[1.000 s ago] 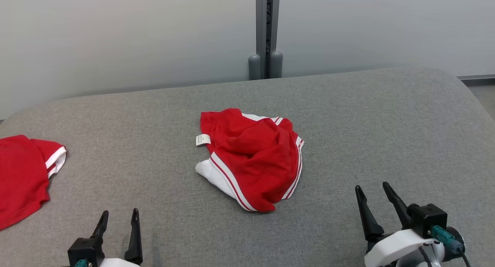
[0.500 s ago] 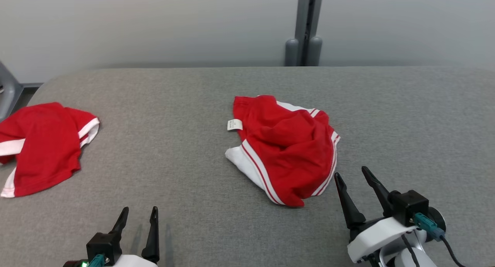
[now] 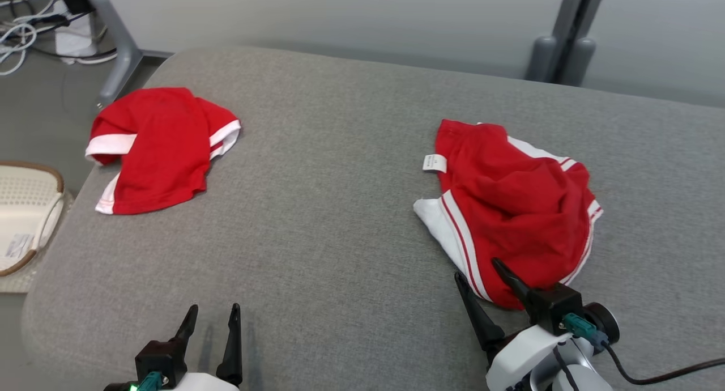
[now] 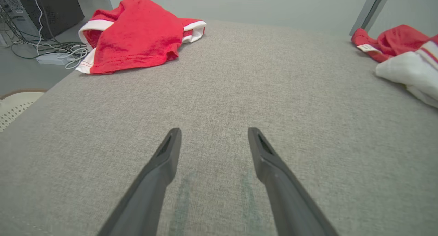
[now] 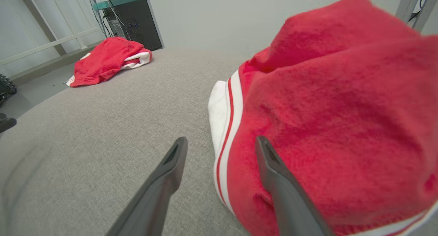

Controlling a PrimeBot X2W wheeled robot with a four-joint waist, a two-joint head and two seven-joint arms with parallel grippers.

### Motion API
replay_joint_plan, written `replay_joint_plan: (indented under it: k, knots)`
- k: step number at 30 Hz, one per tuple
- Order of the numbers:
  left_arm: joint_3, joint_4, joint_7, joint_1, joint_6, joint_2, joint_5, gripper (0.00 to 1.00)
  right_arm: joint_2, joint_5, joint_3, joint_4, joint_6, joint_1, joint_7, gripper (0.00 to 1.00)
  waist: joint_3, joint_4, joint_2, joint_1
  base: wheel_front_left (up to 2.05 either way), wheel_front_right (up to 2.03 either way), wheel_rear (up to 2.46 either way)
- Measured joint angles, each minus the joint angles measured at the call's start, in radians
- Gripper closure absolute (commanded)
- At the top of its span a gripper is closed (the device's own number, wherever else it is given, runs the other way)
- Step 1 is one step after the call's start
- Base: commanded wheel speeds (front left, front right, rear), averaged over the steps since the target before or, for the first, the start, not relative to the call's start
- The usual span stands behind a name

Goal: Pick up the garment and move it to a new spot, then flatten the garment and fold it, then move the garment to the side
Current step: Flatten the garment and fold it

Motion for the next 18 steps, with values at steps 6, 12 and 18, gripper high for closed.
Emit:
replay_joint_plan:
  k: [6,12,18]
  knots:
    - [-0.019,0.008,0.0,-0.003,0.009,-0.001,-0.027,0.0,-0.012,-0.031,-0.007,0.091,0.0,-0.019,0.0,0.0,0.028,0.035,0.0,0.0,0.0,0.0,0.0]
    - [-0.037,0.011,0.0,-0.02,0.018,-0.001,-0.046,0.0,-0.012,-0.067,0.0,0.221,0.0,-0.067,-0.004,0.58,0.042,0.039,0.0,0.0,0.0,0.0,0.0]
    - [-0.046,0.01,0.0,-0.022,0.02,-0.001,-0.053,0.0,-0.011,-0.026,0.034,0.209,0.0,-0.093,0.0,1.0,0.036,0.035,0.0,0.0,0.0,0.0,0.0]
